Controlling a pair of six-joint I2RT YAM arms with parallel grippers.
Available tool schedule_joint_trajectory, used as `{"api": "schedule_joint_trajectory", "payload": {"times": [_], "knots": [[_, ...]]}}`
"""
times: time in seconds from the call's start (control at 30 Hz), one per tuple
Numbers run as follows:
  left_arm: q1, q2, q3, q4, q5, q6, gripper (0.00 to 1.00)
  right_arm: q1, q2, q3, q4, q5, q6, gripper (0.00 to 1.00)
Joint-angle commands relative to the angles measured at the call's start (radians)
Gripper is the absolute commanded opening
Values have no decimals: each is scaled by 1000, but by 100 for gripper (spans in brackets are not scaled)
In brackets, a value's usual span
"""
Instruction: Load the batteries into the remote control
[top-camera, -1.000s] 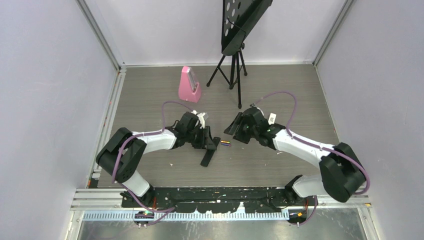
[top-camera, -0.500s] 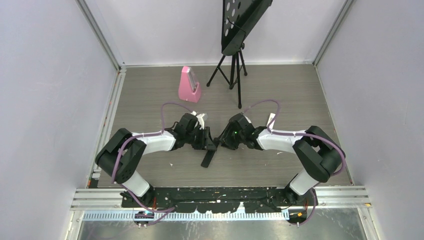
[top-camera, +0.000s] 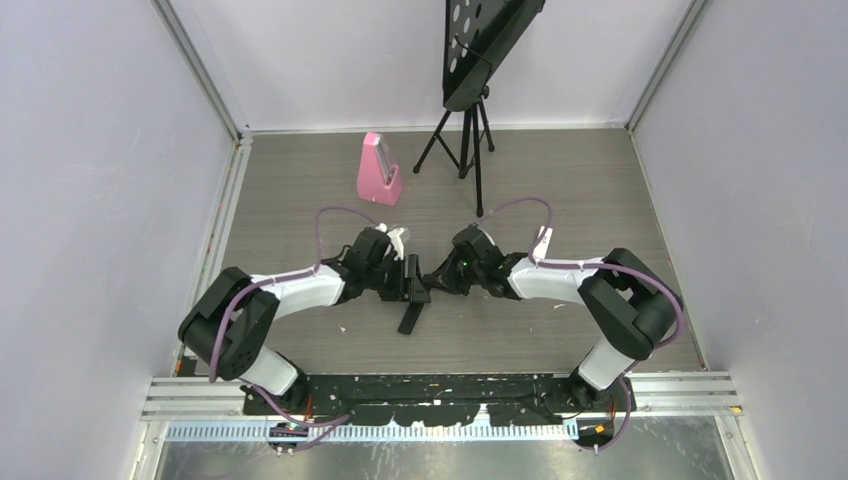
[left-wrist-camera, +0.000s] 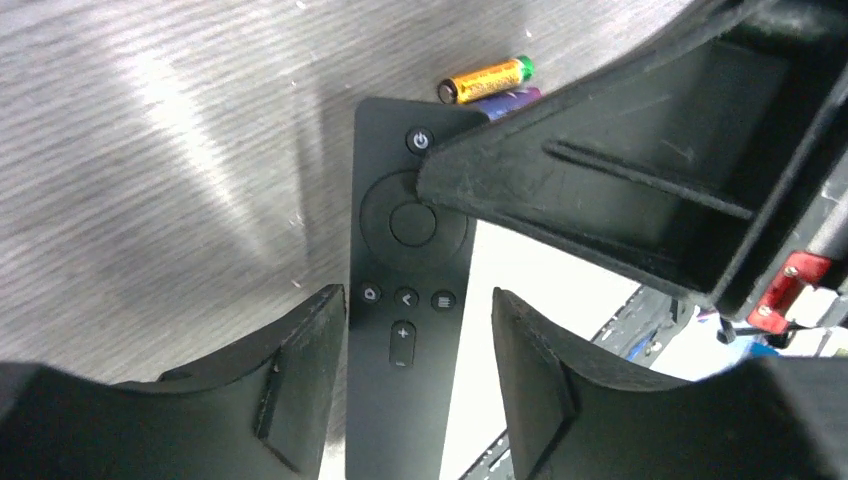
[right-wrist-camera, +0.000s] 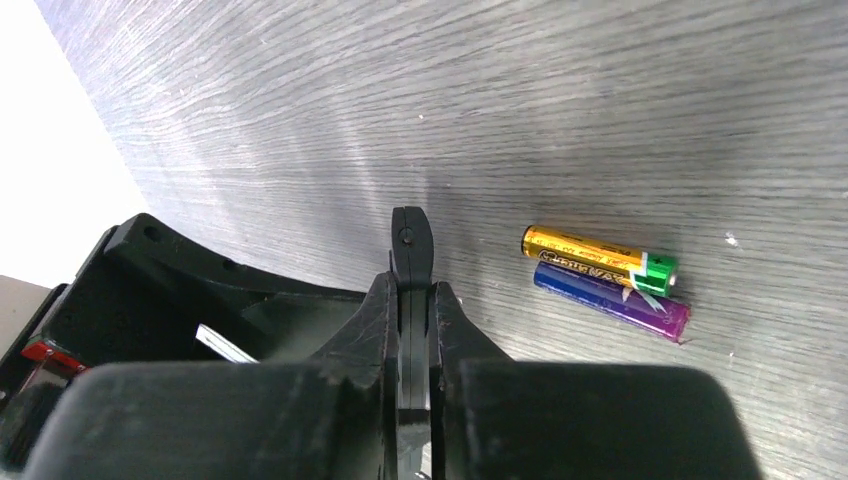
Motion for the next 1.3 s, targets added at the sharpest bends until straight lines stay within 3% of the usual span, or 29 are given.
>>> {"api": "schedule_joint_trajectory", "payload": {"times": [0.0,0.23,0.43,0.63,0.7,0.8,0.9,0.93,1.03,1.1,1.27], "knots": [[-12,-78,3,-77,-5,32,62,10,-73,44,21,64,-70,1],[-12,-76,54,-141,44,83,70,23,-155,86,-48,71,-143,1],[-9,-80,72,-133,97,57,64,22,-216,116,-108,18,-204,1],[4,-142,70,-81,156,4,66,23,-248,140,-186,3,-250,1],[5,-157,69,-71,162,-6,57,23,-260,138,-182,0,-250,1],[9,-158,71,-68,182,-12,29,23,-284,134,-167,-6,-238,3],[18,-159,63,-42,208,-36,16,23,-320,123,-155,-9,-234,13],[21,-161,60,-20,217,-45,12,23,-335,119,-154,-8,-233,21],[31,-173,62,10,234,-67,10,22,-408,93,-156,18,-228,59],[42,-184,69,20,243,-79,9,23,-468,66,-148,38,-228,74],[93,-239,81,142,231,-248,9,22,-604,2,-75,-54,-230,79]]}}
